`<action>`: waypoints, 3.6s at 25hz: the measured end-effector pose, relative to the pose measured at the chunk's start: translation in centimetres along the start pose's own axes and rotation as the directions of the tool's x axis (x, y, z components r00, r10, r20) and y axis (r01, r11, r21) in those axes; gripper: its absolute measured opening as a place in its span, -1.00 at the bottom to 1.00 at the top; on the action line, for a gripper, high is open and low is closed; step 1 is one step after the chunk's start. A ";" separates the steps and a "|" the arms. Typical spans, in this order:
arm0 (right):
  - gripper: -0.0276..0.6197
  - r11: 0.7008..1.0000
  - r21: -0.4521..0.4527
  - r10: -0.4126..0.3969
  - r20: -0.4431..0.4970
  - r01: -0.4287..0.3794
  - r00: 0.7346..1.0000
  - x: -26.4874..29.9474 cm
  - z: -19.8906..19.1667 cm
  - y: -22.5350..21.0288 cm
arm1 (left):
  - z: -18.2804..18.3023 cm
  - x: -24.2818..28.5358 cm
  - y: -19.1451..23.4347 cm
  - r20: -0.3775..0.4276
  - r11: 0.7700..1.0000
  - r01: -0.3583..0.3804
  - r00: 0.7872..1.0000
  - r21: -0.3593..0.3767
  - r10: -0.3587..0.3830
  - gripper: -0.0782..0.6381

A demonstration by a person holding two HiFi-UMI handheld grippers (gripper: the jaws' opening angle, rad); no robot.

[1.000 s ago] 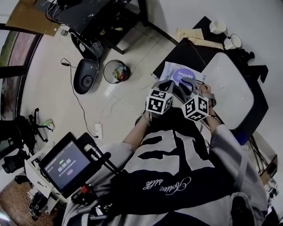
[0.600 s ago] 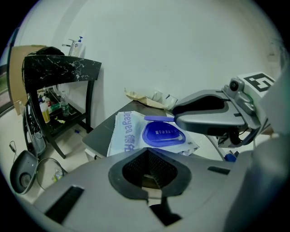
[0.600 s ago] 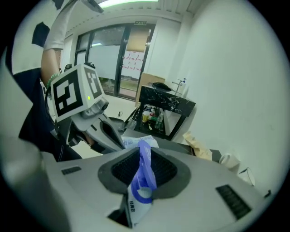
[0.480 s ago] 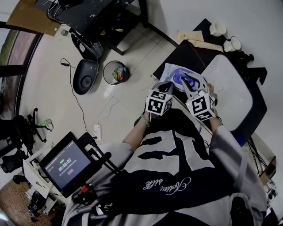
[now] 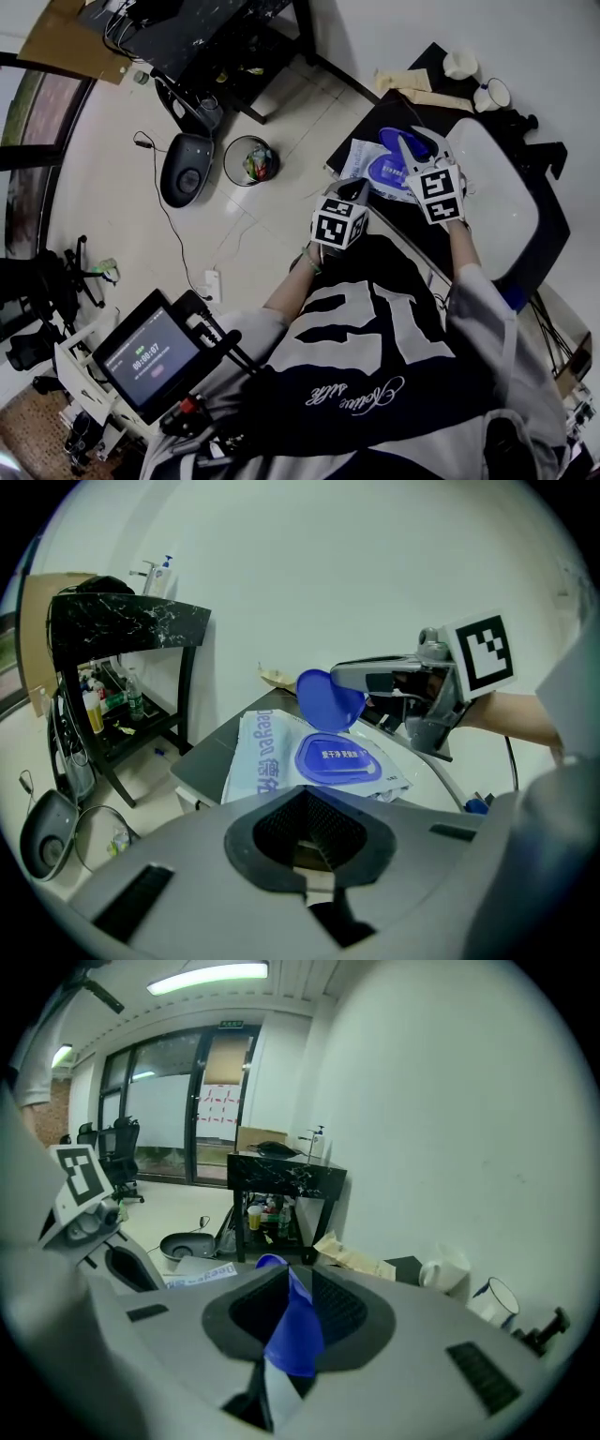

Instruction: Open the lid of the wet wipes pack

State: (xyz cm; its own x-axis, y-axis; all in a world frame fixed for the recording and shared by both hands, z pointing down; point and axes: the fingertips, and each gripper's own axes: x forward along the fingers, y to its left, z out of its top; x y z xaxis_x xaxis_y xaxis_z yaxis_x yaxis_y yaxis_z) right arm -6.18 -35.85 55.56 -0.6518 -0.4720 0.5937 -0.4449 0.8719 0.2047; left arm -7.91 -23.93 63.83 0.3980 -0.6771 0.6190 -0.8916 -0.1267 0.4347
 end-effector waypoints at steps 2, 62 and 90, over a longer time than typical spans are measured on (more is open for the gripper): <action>-0.68 0.999 0.043 -0.016 -0.002 0.016 1.000 0.9 -0.3 -0.9 | 0.0 0.0 0.1 0.002 1.000 0.002 1.000 -0.005 -0.002 -0.79; -0.68 0.794 0.599 -0.248 0.161 0.105 0.955 -17.6 0.3 15.1 | 3.8 -18.6 -7.3 0.281 0.966 0.254 0.925 0.049 -0.257 -0.79; -0.91 0.794 0.605 -0.219 0.185 0.065 0.958 -38.2 -11.7 23.1 | -10.4 -22.7 -23.2 0.347 0.984 0.178 0.925 -0.033 -0.155 -0.79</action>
State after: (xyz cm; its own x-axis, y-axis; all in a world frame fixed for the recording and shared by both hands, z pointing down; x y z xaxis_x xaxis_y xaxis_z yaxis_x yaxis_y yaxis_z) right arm 15.60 3.82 46.72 -0.6407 -0.6674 0.3797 -0.7667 0.5825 -0.2700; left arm 6.01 1.93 46.49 0.4313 -0.8584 0.2777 -0.7991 -0.2207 0.5592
